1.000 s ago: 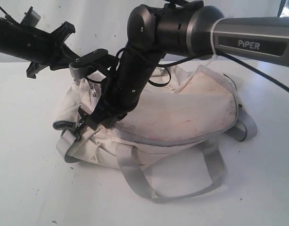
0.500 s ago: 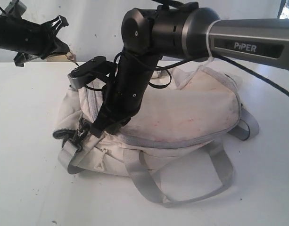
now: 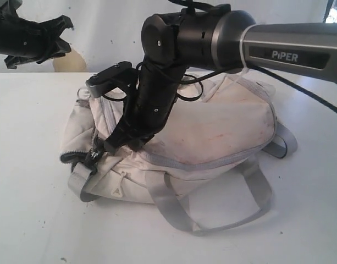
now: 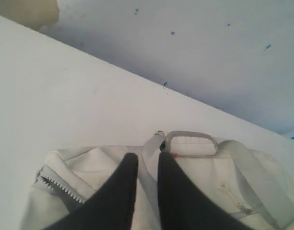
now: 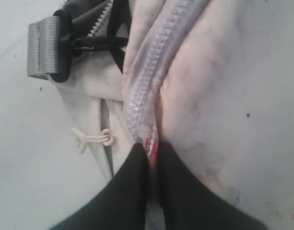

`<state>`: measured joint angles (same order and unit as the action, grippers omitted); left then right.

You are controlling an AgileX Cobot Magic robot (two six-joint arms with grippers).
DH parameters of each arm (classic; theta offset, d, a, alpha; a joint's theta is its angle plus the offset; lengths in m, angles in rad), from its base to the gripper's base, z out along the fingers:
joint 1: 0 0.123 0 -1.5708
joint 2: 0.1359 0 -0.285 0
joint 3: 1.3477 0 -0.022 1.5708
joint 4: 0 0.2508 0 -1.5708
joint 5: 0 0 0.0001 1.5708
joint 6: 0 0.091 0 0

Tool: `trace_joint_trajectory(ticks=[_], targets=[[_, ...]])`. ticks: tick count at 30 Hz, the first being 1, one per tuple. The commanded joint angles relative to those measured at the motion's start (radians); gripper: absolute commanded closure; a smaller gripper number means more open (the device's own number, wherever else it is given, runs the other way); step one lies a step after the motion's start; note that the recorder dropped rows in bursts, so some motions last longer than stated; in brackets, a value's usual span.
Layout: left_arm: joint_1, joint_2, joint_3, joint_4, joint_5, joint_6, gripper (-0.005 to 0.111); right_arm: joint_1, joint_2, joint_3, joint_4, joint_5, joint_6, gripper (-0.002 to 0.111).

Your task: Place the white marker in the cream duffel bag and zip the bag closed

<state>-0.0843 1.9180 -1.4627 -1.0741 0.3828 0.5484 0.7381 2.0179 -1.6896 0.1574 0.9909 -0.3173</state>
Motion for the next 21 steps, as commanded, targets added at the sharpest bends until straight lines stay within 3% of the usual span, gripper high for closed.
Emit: trace_joint_trajectory(ticks=[1, 5, 8, 11, 17, 19, 21], targets=[[0.002, -0.009, -0.005, -0.008, 0.077, 0.061, 0.063, 0.001, -0.002, 0.004, 0.085, -0.054, -0.04, 0.08], [0.002, -0.015, -0.005, -0.006, 0.115, 0.061, 0.042, 0.001, -0.011, 0.0, 0.142, -0.075, -0.012, 0.047], [0.002, -0.038, -0.005, 0.032, 0.131, 0.061, 0.039, -0.001, -0.035, -0.008, 0.127, -0.052, 0.029, 0.036], [0.002, -0.068, -0.005, 0.093, 0.131, 0.044, 0.043, -0.001, -0.062, -0.038, 0.092, 0.013, 0.119, 0.036], [0.002, -0.138, -0.005, 0.34, 0.236, -0.163, 0.066, -0.033, -0.085, -0.091, 0.015, 0.179, 0.335, 0.037], [0.002, -0.157, -0.005, 0.425, 0.295, -0.231, 0.072, -0.062, -0.085, -0.093, 0.015, 0.209, 0.39, 0.04], [0.002, -0.175, -0.005, 0.525, 0.36, -0.289, 0.078, -0.099, -0.085, -0.093, 0.015, 0.23, 0.43, 0.05]])
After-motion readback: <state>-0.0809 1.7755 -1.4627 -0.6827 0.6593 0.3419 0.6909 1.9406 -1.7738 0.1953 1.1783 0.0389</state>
